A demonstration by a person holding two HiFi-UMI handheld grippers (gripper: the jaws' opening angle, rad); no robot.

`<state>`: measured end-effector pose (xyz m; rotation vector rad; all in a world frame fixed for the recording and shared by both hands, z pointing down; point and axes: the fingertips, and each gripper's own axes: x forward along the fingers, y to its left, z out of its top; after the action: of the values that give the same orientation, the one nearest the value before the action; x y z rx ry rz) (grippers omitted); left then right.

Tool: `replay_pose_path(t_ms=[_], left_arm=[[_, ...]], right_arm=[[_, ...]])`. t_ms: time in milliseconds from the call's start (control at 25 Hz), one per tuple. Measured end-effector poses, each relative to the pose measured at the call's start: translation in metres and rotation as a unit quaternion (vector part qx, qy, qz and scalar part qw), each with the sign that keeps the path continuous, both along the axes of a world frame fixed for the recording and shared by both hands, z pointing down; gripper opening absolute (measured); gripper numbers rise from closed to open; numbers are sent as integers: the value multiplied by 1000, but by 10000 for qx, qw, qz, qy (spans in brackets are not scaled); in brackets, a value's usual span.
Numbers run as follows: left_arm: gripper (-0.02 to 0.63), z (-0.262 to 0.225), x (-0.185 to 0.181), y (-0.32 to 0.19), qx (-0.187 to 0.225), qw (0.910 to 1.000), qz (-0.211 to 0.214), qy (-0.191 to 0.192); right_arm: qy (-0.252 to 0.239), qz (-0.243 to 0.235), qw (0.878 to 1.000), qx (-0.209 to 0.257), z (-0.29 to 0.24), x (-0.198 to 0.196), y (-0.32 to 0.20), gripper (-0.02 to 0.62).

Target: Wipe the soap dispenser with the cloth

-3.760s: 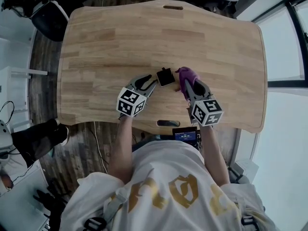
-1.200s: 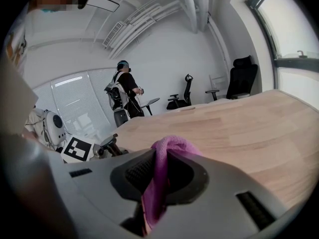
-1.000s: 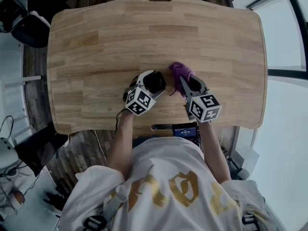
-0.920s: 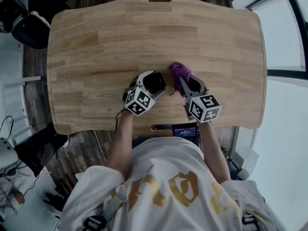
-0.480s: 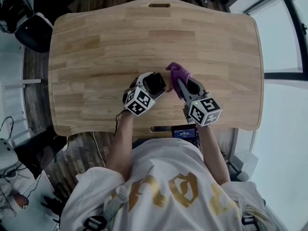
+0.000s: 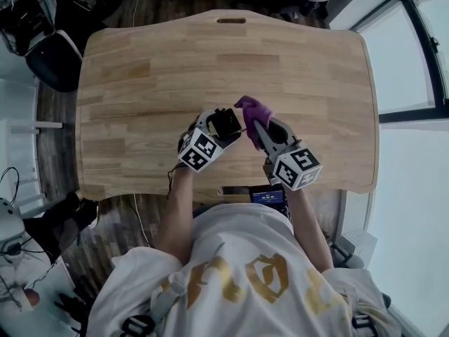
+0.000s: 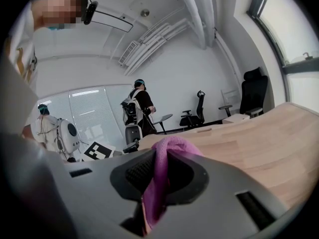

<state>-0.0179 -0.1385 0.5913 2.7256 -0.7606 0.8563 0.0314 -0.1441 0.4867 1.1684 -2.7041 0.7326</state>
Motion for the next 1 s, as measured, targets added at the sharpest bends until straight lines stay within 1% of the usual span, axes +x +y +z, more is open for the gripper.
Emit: replay_pose_path(t_ms=[120, 280, 400, 600, 880, 1000], left_arm=[[351, -11, 2, 8, 78, 9997, 165, -156], [351, -30, 7, 16, 157, 9991, 342, -180], [351, -40, 7, 17, 240, 9989, 357, -210], [351, -45, 4, 22, 245, 9990, 303, -233], [351, -50, 11, 30, 289, 9984, 400, -283], [351, -51, 15, 31, 292, 9975, 519, -382]], right_arm=[[-127, -35, 9999, 100, -13, -2, 5, 49], [-257, -123, 9992, 290, -30, -4, 12, 50], [-360, -206, 9981, 446, -44, -7, 16, 49], [-467, -350, 9962, 654, -64, -12, 27, 49], [-319, -754, 9910, 1062, -89, -26, 44, 49], [-165, -950, 9884, 1174, -92, -35, 48, 49]])
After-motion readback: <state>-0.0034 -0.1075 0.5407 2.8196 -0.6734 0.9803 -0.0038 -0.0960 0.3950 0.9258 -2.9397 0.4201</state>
